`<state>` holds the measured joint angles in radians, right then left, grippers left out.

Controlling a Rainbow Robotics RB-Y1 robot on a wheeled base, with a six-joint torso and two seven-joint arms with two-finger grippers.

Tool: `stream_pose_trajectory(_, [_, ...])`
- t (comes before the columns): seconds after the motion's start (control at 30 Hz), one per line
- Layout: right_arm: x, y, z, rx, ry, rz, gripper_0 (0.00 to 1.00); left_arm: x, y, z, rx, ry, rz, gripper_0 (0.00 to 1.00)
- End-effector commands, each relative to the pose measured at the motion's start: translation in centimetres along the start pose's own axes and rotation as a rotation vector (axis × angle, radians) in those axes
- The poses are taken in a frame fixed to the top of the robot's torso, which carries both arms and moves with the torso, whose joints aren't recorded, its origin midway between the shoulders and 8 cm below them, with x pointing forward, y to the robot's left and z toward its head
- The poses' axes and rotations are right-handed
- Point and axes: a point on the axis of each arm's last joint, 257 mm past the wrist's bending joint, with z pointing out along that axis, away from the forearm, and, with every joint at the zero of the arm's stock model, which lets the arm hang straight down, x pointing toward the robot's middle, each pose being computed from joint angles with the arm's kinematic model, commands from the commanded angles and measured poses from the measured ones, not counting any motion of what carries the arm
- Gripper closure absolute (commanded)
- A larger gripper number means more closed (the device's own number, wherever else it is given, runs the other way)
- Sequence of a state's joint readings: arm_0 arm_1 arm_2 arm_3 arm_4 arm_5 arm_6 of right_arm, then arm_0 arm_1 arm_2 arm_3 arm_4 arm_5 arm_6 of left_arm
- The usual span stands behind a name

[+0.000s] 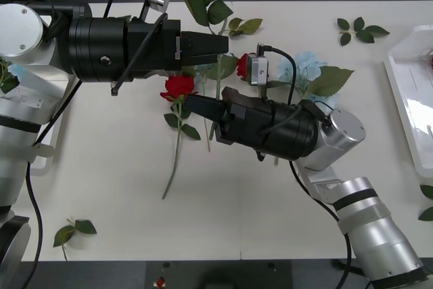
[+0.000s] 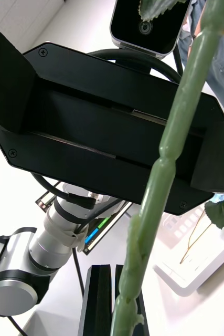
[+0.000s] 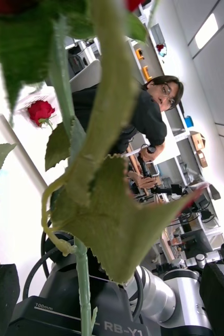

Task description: Put the red flowers into the right box and the blue flowers into the left box

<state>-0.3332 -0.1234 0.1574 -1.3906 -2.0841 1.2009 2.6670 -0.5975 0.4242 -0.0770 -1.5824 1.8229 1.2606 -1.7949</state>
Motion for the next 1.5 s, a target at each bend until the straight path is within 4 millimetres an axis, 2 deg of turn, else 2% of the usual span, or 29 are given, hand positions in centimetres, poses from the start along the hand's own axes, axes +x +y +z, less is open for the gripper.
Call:
stream_pose_trajectory(0.03, [-2.3,0.3,-0.7,0.0,0.002,-0.056,1.0,-1.7,-1.8,-0.2,0.015,-0.017,0.08,0.0])
stream_pose_trajectory(0.17, [-3.8,-0.7,-2.7,0.04,0.023,-0.076,1.0,-1.7,-1.8,-0.2,0.015,-0.017,0.08,0.0])
stream_pose_trajectory(0.23, [-4.8,-1.5,-4.6,0.076,0.058,-0.083,1.0,-1.1,-1.4,-0.1,0.019,-0.019,0.062,0.0])
stream_pose_trajectory(0.3, [-5.8,-2.6,-6.7,0.133,0.105,-0.072,1.0,-1.5,-1.7,-0.3,0.023,-0.03,0.07,0.0])
stream_pose_trajectory(0.5, [-8.9,-5.4,-12.1,0.308,0.21,-0.017,1.0,-1.7,-0.8,-2.2,-0.012,-0.033,0.075,0.0])
stream_pose_trajectory(0.53, [-9.6,-5.9,-13.6,0.354,0.234,-0.007,1.0,-1.6,-0.5,-2.8,-0.028,-0.03,0.078,0.0])
stream_pose_trajectory(0.67, [-12.1,-7.7,-17.8,0.489,0.267,0.03,1.0,-1.3,1.0,-5.0,-0.09,-0.014,0.084,0.0])
stream_pose_trajectory(0.9, [-14.0,-10.2,-23.9,0.637,0.259,0.054,1.0,0.0,4.3,-8.8,-0.24,0.058,0.119,0.0])
stream_pose_trajectory(1.03, [-15.4,-11.8,-28.1,0.775,0.295,-0.001,1.0,1.0,6.6,-10.9,-0.345,0.114,0.146,0.0])
stream_pose_trajectory(1.07, [-15.7,-12.2,-29.7,0.819,0.317,-0.013,1.0,1.2,7.3,-11.5,-0.379,0.132,0.155,0.0])
stream_pose_trajectory(1.17, [-16.6,-12.6,-33.6,0.92,0.361,-0.026,1.0,1.8,9.1,-13.0,-0.464,0.178,0.175,0.0])
stream_pose_trajectory(1.37, [-18.5,-12.1,-40.9,1.074,0.405,-0.015,1.0,2.5,12.1,-15.2,-0.642,0.284,0.242,0.0])
stream_pose_trajectory(1.43, [-19.4,-11.8,-44.3,1.148,0.426,-0.018,1.0,2.8,13.3,-16.1,-0.725,0.336,0.243,0.0])
stream_pose_trajectory(1.5, [-19.9,-11.4,-46.8,1.205,0.439,-0.02,1.0,3.4,13.8,-16.4,-0.772,0.373,0.225,0.0])
